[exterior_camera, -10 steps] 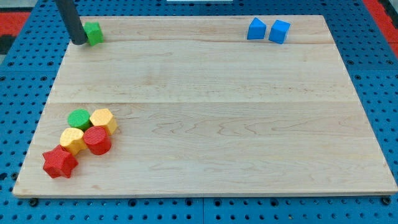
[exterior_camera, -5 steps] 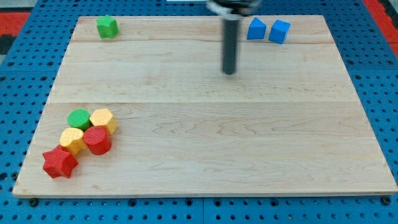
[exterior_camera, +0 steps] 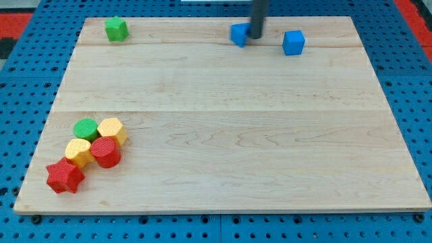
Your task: Move the blur triangle to the left side
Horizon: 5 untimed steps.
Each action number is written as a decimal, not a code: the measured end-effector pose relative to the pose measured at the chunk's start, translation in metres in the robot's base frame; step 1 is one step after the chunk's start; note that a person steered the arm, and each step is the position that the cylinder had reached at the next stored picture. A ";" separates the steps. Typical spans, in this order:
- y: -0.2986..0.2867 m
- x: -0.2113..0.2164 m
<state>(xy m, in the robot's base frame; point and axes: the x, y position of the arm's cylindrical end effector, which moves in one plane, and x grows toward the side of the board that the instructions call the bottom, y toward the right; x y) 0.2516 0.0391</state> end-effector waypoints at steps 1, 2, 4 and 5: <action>0.009 -0.005; -0.017 -0.012; -0.117 -0.014; -0.149 -0.007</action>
